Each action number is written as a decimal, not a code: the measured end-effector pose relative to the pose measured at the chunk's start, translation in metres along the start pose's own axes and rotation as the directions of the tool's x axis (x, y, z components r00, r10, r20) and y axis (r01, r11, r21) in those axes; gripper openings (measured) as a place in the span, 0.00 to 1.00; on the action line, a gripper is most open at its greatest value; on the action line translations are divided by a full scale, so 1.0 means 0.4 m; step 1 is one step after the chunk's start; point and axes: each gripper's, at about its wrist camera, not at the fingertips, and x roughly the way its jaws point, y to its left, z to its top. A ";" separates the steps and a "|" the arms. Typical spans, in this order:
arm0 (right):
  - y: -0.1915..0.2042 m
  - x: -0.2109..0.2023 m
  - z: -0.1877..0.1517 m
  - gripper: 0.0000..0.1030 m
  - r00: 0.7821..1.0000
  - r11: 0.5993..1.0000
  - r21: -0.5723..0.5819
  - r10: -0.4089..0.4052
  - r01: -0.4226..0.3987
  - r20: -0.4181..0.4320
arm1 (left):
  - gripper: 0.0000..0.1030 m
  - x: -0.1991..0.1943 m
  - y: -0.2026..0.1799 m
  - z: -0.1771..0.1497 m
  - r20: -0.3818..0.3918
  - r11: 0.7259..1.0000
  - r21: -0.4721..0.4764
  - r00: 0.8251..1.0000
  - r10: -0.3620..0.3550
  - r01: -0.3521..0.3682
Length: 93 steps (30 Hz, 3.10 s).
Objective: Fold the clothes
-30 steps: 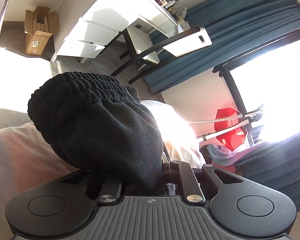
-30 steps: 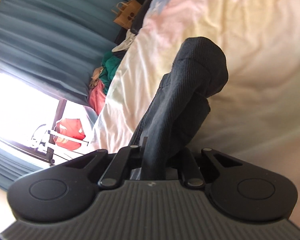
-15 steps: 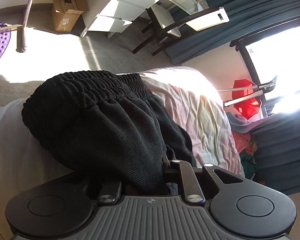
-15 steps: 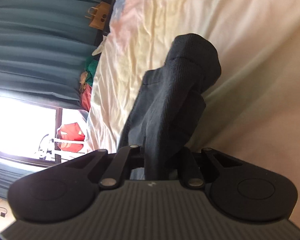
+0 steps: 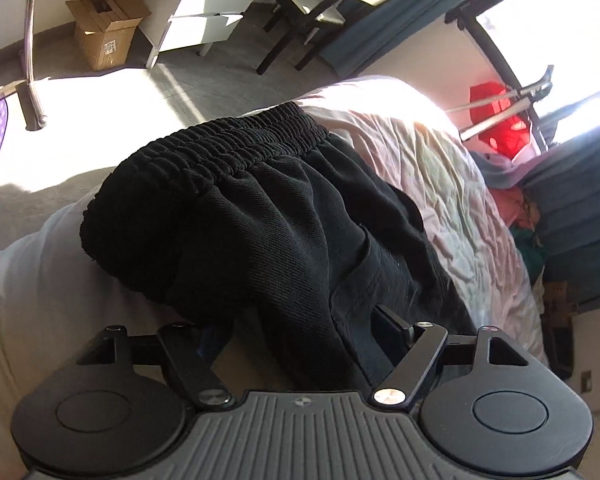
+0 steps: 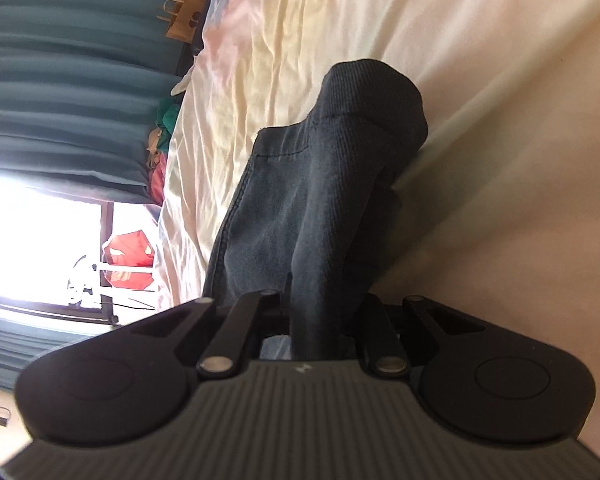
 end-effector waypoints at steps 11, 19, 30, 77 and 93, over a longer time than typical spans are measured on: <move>0.018 -0.009 0.000 0.12 1.000 0.999 -0.041 -0.023 0.024 0.017 | 0.84 -0.134 -0.279 -0.095 0.176 0.894 0.426 0.982 0.073 -0.142; 0.029 -0.020 -0.006 0.12 0.999 0.996 -0.085 -0.020 0.023 0.030 | 0.84 0.070 -0.500 -0.189 0.202 0.850 0.519 0.979 -0.013 -0.095; 0.033 -0.035 -0.014 0.12 0.999 0.994 -0.106 0.004 0.001 0.054 | 0.84 0.399 -0.688 -0.341 0.168 0.804 0.587 0.986 -0.006 -0.095; 0.057 0.034 0.002 0.24 0.994 0.993 -0.064 0.103 -0.101 0.024 | 0.97 0.511 -0.637 -0.442 0.278 0.698 0.688 0.961 0.000 -0.199; 0.136 -0.068 -0.052 0.16 0.983 0.962 -0.265 0.112 -0.070 0.146 | 1.00 0.529 -0.636 -0.448 0.291 0.670 0.708 0.957 0.011 -0.223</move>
